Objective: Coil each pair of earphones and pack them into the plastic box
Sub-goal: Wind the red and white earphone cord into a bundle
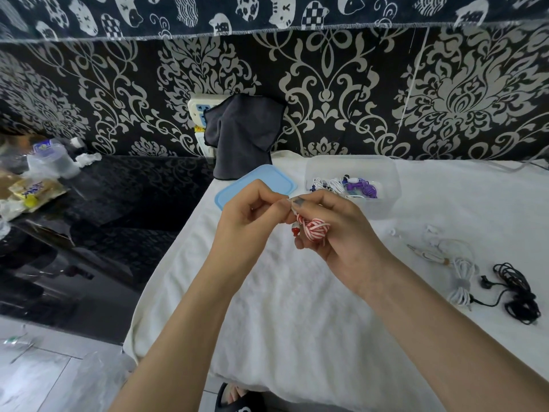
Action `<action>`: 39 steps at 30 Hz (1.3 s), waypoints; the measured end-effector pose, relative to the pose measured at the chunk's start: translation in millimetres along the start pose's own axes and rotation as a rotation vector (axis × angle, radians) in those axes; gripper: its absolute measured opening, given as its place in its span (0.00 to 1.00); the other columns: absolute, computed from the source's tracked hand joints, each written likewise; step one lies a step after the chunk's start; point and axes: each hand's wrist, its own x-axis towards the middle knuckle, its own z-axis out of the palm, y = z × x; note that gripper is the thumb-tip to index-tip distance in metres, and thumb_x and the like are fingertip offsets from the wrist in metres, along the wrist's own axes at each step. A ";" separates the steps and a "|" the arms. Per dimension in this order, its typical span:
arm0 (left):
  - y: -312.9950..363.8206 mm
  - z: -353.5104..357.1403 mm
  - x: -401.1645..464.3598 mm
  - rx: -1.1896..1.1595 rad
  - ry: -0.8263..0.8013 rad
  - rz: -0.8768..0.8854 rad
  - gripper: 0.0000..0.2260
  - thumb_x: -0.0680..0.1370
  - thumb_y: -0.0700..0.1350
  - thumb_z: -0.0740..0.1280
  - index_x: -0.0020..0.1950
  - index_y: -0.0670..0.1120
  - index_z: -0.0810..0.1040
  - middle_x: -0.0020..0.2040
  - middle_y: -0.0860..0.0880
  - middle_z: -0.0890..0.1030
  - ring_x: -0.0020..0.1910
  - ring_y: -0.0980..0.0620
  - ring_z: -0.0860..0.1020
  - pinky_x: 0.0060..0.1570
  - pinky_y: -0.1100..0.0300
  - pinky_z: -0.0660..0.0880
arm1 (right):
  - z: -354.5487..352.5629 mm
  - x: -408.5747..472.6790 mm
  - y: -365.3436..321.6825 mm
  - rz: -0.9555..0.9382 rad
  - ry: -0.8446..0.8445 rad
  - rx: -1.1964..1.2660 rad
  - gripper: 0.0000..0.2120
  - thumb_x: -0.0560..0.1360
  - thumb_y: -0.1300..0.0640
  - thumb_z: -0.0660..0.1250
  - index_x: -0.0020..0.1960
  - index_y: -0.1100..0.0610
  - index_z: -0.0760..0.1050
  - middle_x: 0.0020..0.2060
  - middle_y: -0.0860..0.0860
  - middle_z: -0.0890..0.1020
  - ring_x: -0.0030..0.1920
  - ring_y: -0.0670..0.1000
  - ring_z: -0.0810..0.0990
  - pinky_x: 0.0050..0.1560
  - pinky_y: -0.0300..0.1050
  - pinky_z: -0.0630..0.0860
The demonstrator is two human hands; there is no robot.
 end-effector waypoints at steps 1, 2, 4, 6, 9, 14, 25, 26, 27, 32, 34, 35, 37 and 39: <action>-0.9 -0.4 0.5 0.002 -0.009 -0.003 0.04 0.79 0.32 0.67 0.44 0.34 0.76 0.36 0.48 0.84 0.38 0.55 0.82 0.42 0.67 0.76 | -0.2 0.5 0.6 0.024 -0.005 0.035 0.11 0.78 0.62 0.68 0.38 0.55 0.82 0.34 0.53 0.81 0.34 0.52 0.75 0.34 0.44 0.76; -1.7 -1.1 1.1 0.011 -0.021 0.000 0.04 0.79 0.31 0.67 0.45 0.34 0.76 0.36 0.48 0.84 0.38 0.55 0.82 0.42 0.66 0.76 | -0.5 0.8 0.7 0.051 -0.017 0.071 0.10 0.78 0.63 0.68 0.39 0.57 0.82 0.34 0.54 0.81 0.34 0.53 0.74 0.33 0.44 0.76; -1.9 -2.6 1.5 0.042 -0.038 0.007 0.03 0.78 0.31 0.68 0.45 0.33 0.76 0.36 0.47 0.84 0.38 0.54 0.82 0.42 0.66 0.76 | -1.1 1.1 1.2 0.095 -0.034 0.114 0.09 0.78 0.63 0.67 0.41 0.59 0.82 0.35 0.55 0.81 0.34 0.53 0.73 0.32 0.42 0.76; -0.9 -2.4 1.0 0.073 -0.040 0.012 0.03 0.78 0.30 0.67 0.45 0.33 0.76 0.36 0.46 0.84 0.38 0.54 0.82 0.41 0.67 0.75 | -1.8 1.3 1.6 0.113 -0.038 0.124 0.08 0.78 0.62 0.68 0.42 0.59 0.81 0.36 0.56 0.81 0.34 0.52 0.75 0.31 0.42 0.76; 0.1 -1.2 0.9 0.085 -0.026 -0.004 0.06 0.79 0.32 0.66 0.43 0.38 0.77 0.37 0.45 0.82 0.39 0.52 0.81 0.44 0.64 0.76 | -3.3 2.1 2.0 0.084 -0.032 0.085 0.06 0.78 0.61 0.68 0.43 0.59 0.81 0.36 0.55 0.81 0.34 0.51 0.76 0.33 0.43 0.76; 1.4 1.5 6.2 -0.280 -0.034 -0.270 0.11 0.78 0.32 0.63 0.37 0.44 0.70 0.36 0.45 0.72 0.35 0.52 0.74 0.45 0.58 0.75 | -0.5 0.9 4.4 -0.003 -0.028 0.001 0.07 0.78 0.62 0.68 0.42 0.58 0.80 0.36 0.53 0.83 0.33 0.49 0.77 0.35 0.44 0.77; -7.0 -4.0 8.6 -0.116 0.072 -0.349 0.12 0.84 0.41 0.58 0.51 0.39 0.81 0.44 0.43 0.82 0.40 0.51 0.77 0.44 0.59 0.76 | 0.8 4.4 0.8 0.112 -0.008 0.220 0.05 0.78 0.62 0.66 0.49 0.61 0.80 0.34 0.52 0.80 0.26 0.47 0.70 0.32 0.39 0.75; -8.9 -5.0 8.6 -0.085 0.044 -0.373 0.13 0.84 0.41 0.58 0.53 0.38 0.81 0.45 0.43 0.82 0.40 0.50 0.78 0.43 0.59 0.77 | -0.5 4.7 0.2 0.118 -0.012 0.249 0.05 0.79 0.62 0.66 0.48 0.61 0.80 0.34 0.52 0.80 0.25 0.47 0.70 0.31 0.39 0.75; -9.8 -5.3 8.0 -0.079 -0.007 -0.406 0.13 0.84 0.41 0.58 0.55 0.37 0.81 0.44 0.43 0.82 0.40 0.49 0.79 0.42 0.59 0.78 | -2.0 5.3 -0.2 0.118 -0.019 0.271 0.06 0.79 0.62 0.65 0.48 0.60 0.81 0.34 0.51 0.80 0.25 0.46 0.70 0.31 0.38 0.74; -12.3 -4.8 0.7 -0.024 -0.196 -0.361 0.06 0.82 0.39 0.66 0.54 0.36 0.79 0.43 0.41 0.81 0.40 0.51 0.79 0.45 0.59 0.79 | -5.2 7.4 -0.6 0.113 -0.018 0.270 0.09 0.81 0.64 0.62 0.58 0.56 0.77 0.35 0.52 0.81 0.24 0.46 0.72 0.33 0.40 0.73; -13.4 -5.9 0.4 0.013 -0.173 -0.330 0.06 0.81 0.37 0.67 0.55 0.36 0.78 0.41 0.42 0.80 0.39 0.52 0.79 0.47 0.59 0.79 | -5.9 7.3 0.4 0.091 0.013 0.191 0.13 0.80 0.66 0.61 0.60 0.54 0.77 0.34 0.50 0.81 0.25 0.47 0.73 0.34 0.42 0.75; -13.6 -7.0 0.6 0.023 -0.151 -0.321 0.05 0.81 0.37 0.67 0.55 0.37 0.79 0.40 0.43 0.80 0.38 0.52 0.79 0.47 0.58 0.79 | -6.4 6.5 1.3 0.074 0.037 0.122 0.15 0.80 0.67 0.61 0.60 0.53 0.78 0.34 0.50 0.81 0.25 0.47 0.73 0.35 0.43 0.77; -13.4 -10.0 1.6 0.051 -0.109 -0.290 0.02 0.80 0.37 0.69 0.52 0.42 0.78 0.39 0.48 0.81 0.38 0.52 0.81 0.47 0.59 0.79 | -7.0 7.6 4.6 0.034 0.104 -0.054 0.17 0.78 0.69 0.60 0.58 0.52 0.80 0.34 0.50 0.80 0.27 0.49 0.74 0.36 0.47 0.80; -13.7 -13.4 2.0 0.106 -0.079 -0.240 0.03 0.79 0.38 0.71 0.49 0.44 0.78 0.41 0.49 0.82 0.39 0.52 0.82 0.42 0.64 0.77 | -6.0 10.0 8.9 0.035 0.142 -0.180 0.13 0.78 0.67 0.61 0.54 0.55 0.81 0.35 0.52 0.79 0.29 0.51 0.75 0.37 0.49 0.82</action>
